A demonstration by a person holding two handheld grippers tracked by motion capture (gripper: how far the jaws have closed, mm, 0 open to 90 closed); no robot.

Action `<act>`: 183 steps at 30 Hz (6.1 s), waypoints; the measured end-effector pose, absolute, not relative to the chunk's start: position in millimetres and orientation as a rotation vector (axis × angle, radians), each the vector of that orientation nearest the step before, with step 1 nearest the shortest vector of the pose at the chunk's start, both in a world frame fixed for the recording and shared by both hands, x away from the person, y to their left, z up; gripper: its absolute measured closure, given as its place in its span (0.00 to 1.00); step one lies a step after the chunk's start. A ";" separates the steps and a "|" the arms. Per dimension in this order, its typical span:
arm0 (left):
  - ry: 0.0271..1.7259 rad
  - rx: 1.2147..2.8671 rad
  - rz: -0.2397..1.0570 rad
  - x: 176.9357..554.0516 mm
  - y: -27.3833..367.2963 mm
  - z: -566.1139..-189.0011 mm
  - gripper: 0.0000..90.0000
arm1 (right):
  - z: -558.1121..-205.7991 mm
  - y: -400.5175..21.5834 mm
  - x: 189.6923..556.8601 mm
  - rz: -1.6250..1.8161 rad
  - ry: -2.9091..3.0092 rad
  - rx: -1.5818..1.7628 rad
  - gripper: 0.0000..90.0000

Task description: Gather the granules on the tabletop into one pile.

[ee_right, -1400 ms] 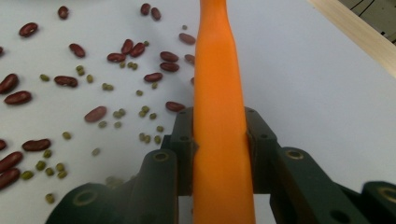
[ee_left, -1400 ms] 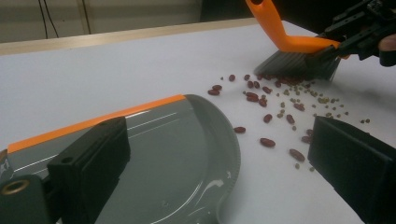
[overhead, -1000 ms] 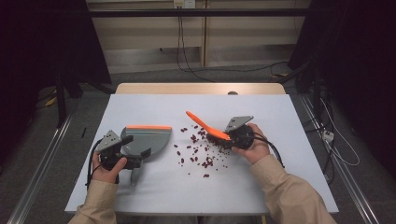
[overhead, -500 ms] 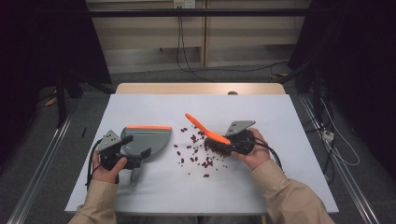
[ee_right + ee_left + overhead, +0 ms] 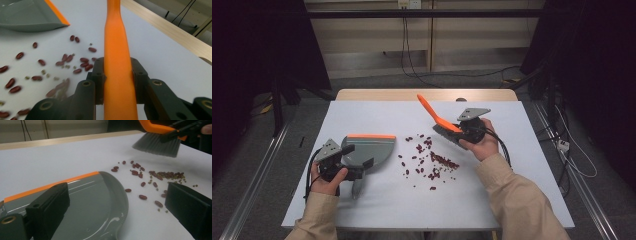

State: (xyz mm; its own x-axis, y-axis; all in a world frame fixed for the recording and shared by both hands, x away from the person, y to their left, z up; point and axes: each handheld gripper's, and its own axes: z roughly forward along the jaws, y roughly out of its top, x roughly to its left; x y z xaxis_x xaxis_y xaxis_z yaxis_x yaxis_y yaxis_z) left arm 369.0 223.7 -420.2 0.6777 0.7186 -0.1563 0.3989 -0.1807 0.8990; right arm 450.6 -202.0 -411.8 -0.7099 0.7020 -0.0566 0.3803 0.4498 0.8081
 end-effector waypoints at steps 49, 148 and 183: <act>0.937 1.782 0.387 366.2 234.2 -421.7 0.06 | -432.0 -141.9 429.8 1.146 2.594 0.372 0.79; 0.955 1.758 0.381 369.4 240.3 -423.2 0.06 | -419.0 -145.5 425.7 1.394 2.513 0.309 0.79; 0.931 1.780 0.359 369.4 235.2 -424.1 0.06 | -412.0 -208.2 435.2 0.916 2.504 0.943 0.79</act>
